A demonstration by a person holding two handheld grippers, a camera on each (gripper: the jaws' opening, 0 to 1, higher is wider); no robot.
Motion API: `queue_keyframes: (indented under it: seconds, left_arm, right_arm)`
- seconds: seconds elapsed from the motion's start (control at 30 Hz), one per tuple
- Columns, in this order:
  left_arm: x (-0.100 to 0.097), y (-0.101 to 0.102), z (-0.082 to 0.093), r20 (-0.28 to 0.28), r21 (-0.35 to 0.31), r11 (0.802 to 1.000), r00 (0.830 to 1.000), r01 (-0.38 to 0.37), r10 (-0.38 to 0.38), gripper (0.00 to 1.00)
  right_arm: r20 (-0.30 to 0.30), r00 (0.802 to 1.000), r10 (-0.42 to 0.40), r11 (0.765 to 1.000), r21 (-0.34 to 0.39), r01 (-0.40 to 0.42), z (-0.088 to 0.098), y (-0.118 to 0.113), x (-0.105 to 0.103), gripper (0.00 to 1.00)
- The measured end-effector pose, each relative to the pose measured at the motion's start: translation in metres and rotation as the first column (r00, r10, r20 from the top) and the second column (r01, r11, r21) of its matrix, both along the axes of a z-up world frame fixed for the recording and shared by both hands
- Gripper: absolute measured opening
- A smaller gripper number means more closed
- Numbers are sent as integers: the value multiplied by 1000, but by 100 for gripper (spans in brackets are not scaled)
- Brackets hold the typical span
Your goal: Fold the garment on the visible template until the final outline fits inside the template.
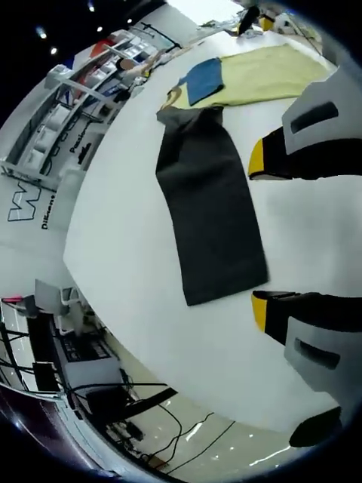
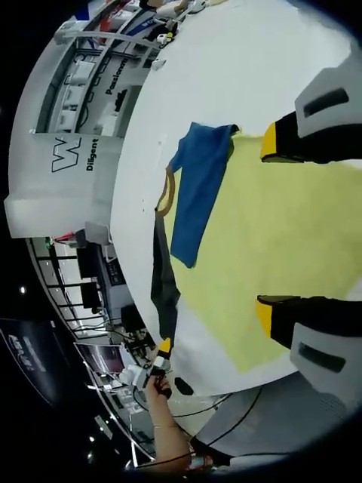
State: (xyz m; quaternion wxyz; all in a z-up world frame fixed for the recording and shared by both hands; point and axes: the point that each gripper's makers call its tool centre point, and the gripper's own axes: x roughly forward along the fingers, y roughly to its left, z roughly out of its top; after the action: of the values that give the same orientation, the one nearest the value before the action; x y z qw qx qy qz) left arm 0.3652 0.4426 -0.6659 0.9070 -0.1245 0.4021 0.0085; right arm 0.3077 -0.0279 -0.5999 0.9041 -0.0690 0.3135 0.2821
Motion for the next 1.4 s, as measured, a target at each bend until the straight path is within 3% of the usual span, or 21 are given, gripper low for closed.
queue_keyframes:
  seconds: [0.17, 0.2, 0.3, 0.33, 0.43, 0.67, 1.03, 1.4]
  left_arm:
    - [2, 5, -3, -17, 33, 999, 1000, 3, -3, 42]
    - [2, 6, -3, -21, 42, 999, 1000, 6, -5, 34]
    - [-2, 24, -10, -83, 170, 985, 996, 27, -13, 13]
    - [-1, 24, -11, -89, 171, 985, 996, 27, -12, 10]
    - [0, 22, -9, -81, 147, 989, 997, 23, -11, 8]
    - [-2, 18, -8, -121, 188, 975, 988, 119, -98, 1]
    - [9, 17, 26, -54, 229, 966, 993, 118, -109, 1]
    - [34, -5, 64, 35, 232, 961, 986, 149, -161, 0]
  right_arm:
    - [-1, 1000, 4, 1000, 2, -4, 0, 1, 0, 71]
    - [-2, 1000, 4, 1000, 1, -4, -1, 1, 0, 71]
    - [-3, 1000, 7, 1000, -2, -7, 0, 3, 0, 71]
    - [-4, 1000, 8, 1000, 0, -8, 0, 3, 0, 71]
    - [0, 1000, 10, 1000, 3, -10, 1, 5, 0, 71]
    - [-3, 1000, 14, 1000, -22, -15, -1, 6, -1, 70]
    - [-5, 1000, 27, 1000, -7, -27, 2, 9, -1, 71]
    - [1, 999, 33, 999, -19, -33, 4, 8, -3, 73]
